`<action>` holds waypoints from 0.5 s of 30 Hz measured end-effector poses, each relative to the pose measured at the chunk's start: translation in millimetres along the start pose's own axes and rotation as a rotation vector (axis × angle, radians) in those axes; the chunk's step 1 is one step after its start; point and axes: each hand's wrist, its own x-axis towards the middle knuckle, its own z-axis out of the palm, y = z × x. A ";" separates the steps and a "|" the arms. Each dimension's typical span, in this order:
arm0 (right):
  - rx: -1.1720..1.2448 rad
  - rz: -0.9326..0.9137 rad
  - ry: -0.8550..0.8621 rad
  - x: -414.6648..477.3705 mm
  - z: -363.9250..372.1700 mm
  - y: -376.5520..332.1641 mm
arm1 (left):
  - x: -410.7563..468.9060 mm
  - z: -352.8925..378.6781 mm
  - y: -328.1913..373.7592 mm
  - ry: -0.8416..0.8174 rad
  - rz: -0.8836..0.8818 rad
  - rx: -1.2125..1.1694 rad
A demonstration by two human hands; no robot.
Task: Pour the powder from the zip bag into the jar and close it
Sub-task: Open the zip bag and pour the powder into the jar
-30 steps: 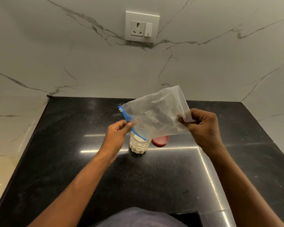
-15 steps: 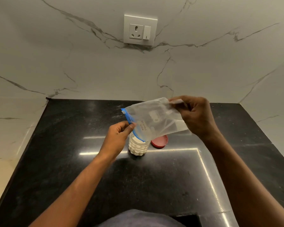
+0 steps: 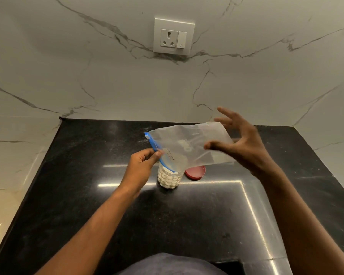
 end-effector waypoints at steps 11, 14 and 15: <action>-0.110 -0.066 0.143 -26.0 17.6 37.4 | 3.3 2.6 -3.3 0.017 -0.035 -0.012; -0.014 -0.111 0.138 -27.8 17.7 31.9 | 3.0 1.5 -2.8 0.020 -0.038 -0.021; 0.008 -0.137 0.164 -28.1 17.6 31.3 | 2.5 1.3 -2.7 0.028 -0.035 -0.017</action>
